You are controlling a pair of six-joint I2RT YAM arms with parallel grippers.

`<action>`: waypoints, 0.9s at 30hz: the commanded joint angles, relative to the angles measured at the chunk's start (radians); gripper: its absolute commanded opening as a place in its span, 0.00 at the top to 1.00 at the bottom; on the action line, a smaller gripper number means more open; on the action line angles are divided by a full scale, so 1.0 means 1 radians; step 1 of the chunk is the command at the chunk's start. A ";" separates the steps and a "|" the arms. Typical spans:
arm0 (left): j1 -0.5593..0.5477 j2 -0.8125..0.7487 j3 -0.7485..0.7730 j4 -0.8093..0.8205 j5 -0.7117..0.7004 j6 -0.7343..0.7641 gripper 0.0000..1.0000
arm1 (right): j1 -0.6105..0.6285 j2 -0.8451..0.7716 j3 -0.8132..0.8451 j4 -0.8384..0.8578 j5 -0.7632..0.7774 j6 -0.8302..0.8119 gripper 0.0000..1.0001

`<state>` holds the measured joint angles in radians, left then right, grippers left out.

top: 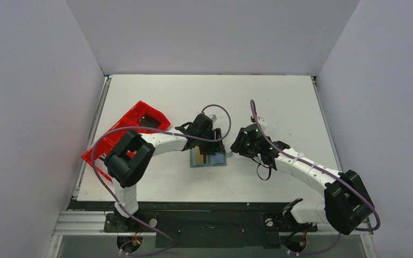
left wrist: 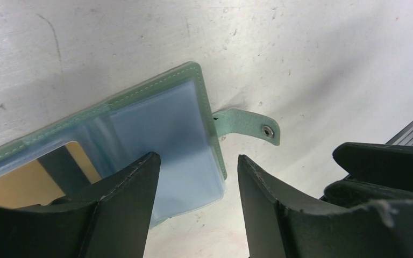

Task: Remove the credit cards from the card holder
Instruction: Remove the credit card from the card holder.

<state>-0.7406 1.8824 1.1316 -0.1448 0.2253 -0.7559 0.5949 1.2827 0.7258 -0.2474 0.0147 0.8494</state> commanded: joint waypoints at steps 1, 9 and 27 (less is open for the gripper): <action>-0.014 0.003 0.041 0.047 0.008 -0.019 0.47 | -0.007 -0.029 -0.010 -0.006 0.031 -0.007 0.63; 0.007 -0.117 0.031 -0.045 -0.052 0.012 0.47 | 0.003 0.002 0.031 -0.014 0.007 -0.013 0.63; 0.186 -0.333 -0.199 -0.117 -0.061 0.076 0.56 | 0.158 0.329 0.261 0.098 -0.135 0.041 0.67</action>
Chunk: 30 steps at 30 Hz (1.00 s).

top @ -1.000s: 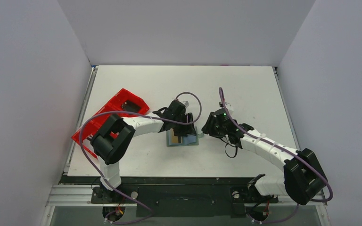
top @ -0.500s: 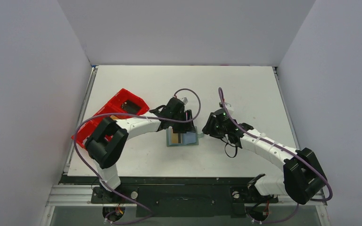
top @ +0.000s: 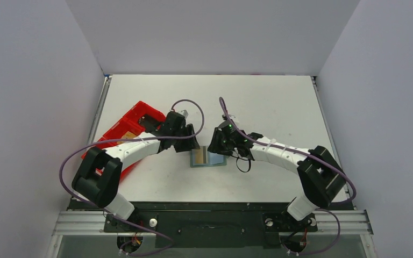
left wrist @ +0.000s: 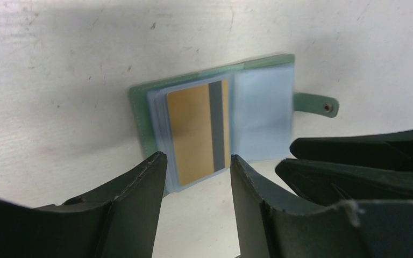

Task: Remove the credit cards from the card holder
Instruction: Remove the credit card from the card holder.

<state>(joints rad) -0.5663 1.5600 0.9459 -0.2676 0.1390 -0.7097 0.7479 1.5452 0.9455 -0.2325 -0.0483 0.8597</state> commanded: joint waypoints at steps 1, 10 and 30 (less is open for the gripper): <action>0.014 -0.005 -0.015 0.012 0.029 0.029 0.59 | 0.004 0.089 0.044 0.094 -0.079 0.038 0.67; 0.025 0.066 -0.016 0.039 0.032 0.031 0.86 | -0.011 0.174 0.048 0.162 -0.133 0.073 0.67; -0.001 0.185 0.034 0.018 -0.012 0.047 0.96 | -0.067 0.231 -0.032 0.298 -0.202 0.103 0.68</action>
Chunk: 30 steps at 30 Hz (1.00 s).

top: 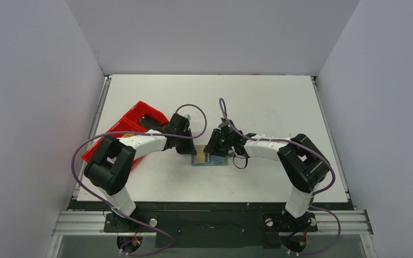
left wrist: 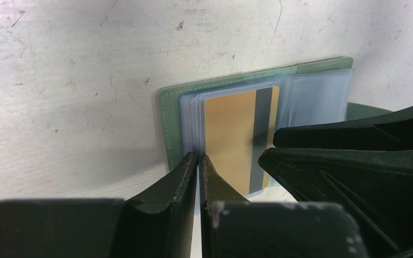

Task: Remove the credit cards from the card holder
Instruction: Remove the credit card from the card holder.

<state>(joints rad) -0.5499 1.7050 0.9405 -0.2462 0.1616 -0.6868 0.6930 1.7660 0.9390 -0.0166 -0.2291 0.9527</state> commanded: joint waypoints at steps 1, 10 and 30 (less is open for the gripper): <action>-0.021 0.049 0.044 -0.008 -0.040 0.025 0.95 | -0.013 0.010 -0.028 0.086 -0.023 0.011 0.68; -0.066 0.073 0.063 -0.043 -0.072 0.017 0.93 | -0.035 0.026 -0.085 0.173 -0.061 0.036 0.68; -0.099 0.086 -0.022 -0.040 -0.121 -0.040 0.91 | -0.114 0.044 -0.307 0.630 -0.182 0.236 0.75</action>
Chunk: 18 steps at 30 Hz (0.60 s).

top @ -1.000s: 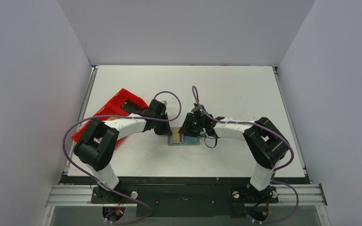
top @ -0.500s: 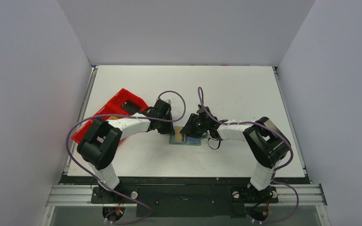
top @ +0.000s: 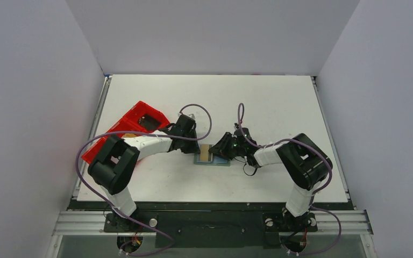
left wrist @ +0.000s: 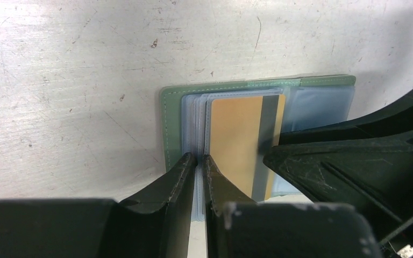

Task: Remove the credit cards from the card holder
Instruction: Remove the credit card from the card holder.

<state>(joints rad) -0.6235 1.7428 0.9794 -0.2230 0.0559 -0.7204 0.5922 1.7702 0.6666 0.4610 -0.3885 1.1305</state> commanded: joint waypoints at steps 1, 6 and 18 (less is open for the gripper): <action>-0.025 0.049 -0.063 -0.062 -0.014 -0.009 0.91 | -0.017 0.043 -0.045 0.168 -0.026 0.069 0.76; -0.024 0.050 -0.072 -0.059 -0.011 -0.013 0.92 | -0.031 0.072 -0.080 0.268 -0.042 0.118 0.80; -0.025 0.061 -0.075 -0.057 -0.005 -0.024 0.96 | -0.060 0.114 -0.137 0.434 -0.058 0.200 0.82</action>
<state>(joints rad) -0.6258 1.7374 0.9581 -0.1864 0.0566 -0.7509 0.5381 1.8565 0.5499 0.7853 -0.4473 1.3037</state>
